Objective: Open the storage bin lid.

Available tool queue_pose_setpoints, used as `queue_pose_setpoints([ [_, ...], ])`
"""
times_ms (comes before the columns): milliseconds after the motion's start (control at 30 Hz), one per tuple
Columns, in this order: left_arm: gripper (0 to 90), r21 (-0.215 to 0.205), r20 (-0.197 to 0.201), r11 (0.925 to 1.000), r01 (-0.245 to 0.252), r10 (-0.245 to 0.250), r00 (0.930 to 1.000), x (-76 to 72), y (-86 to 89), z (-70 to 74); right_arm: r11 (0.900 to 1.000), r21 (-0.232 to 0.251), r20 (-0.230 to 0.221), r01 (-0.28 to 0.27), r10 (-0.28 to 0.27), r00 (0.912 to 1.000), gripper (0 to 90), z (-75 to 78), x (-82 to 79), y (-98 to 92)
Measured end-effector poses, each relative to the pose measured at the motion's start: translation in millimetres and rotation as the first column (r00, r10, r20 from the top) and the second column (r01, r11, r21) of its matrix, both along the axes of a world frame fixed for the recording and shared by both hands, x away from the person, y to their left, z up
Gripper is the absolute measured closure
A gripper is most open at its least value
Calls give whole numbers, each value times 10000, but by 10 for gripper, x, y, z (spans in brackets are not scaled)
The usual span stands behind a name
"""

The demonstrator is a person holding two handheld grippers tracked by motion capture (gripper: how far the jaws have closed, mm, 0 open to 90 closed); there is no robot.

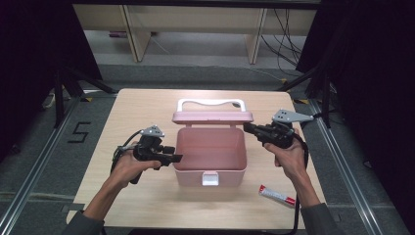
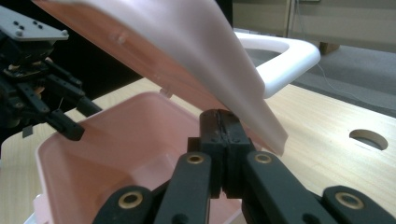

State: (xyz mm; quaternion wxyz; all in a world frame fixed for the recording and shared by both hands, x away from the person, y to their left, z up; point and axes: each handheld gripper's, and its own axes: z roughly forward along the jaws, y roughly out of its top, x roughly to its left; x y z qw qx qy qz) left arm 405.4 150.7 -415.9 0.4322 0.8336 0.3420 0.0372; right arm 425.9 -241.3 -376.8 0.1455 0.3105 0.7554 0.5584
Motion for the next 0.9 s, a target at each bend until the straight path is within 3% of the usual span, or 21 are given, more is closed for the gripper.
queue_pose_setpoints([
  [100, 530, 8, 12, 10000, -41, 41, 10000, -2, -1, 0, 9999, 93, -102, -39, 40, 9999, 900, -2, 54, 17],
  [133, 530, 12, 17, 10000, -47, 47, 10000, -3, -1, 0, 10000, 43, 49, -27, 27, 10000, 900, -4, 87, 24],
  [167, 531, 16, 19, 10000, -50, 50, 10000, -4, -1, 0, 9999, 119, -131, -7, 8, 9999, 900, -10, 109, 33],
  [200, 531, 19, 27, 10000, -60, 60, 10000, -5, -2, 0, 10000, 41, 33, 23, -23, 10000, 900, -16, 134, 27],
  [267, 532, 35, 49, 10000, -73, 73, 10000, -8, -3, 1, 9998, 188, -207, 44, -40, 9998, 900, -42, 173, 39],
  [300, 533, 34, 46, 10000, -72, 71, 10000, -8, -2, 1, 9999, 26, -53, 109, -109, 9999, 900, -51, 199, 30],
  [333, 533, 19, 42, 10000, -81, 81, 10000, -9, -1, 0, 9997, 181, -355, 152, -146, 9993, 900, -63, 201, 42],
  [367, 533, 8, 33, 10000, -85, 85, 10000, -9, -1, -1, 9999, 129, -175, 73, -71, 9998, 900, -74, 232, 32],
  [400, 533, 8, 39, 10000, -88, 88, 10000, -9, -1, -1, 9997, 232, -383, 53, -44, 9993, 900, -80, 240, 36],
  [567, 535, 39, 13, 10000, -78, 78, 10000, -9, -2, 3, 9996, 261, -539, 115, -101, 9985, 900, -99, 306, 31],
  [600, 535, 22, 4, 10000, -50, 50, 10000, -8, -2, 2, 9995, 314, -545, 102, -85, 9985, 900, -106, 321, 30],
  [633, 535, 20, 6, 10000, -56, 56, 10000, -9, -2, 2, 9998, 156, -207, 143, -140, 9997, 900, -109, 347, 23],
  [700, 536, -1, 2, 10000, -88, 88, 10000, -12, -2, 1, 9990, 404, -599, 164, -140, 9981, 900, -110, 346, 31],
  [800, 538, -14, -3, 9999, -105, 105, 9999, -15, -1, 0, 9996, 192, -448, 185, -176, 9988, 900, -108, 389, 20],
  [867, 539, -29, -6, 9999, -120, 120, 9999, -16, -1, -1, 9992, 374, -616, 113, -90, 9981, 900, -120, 406, 32],
  [900, 539, -44, -5, 9999, -130, 130, 9999, -16, -1, -2, 9995, 252, -381, 166, -156, 9992, 900, -124, 425, 27],
])
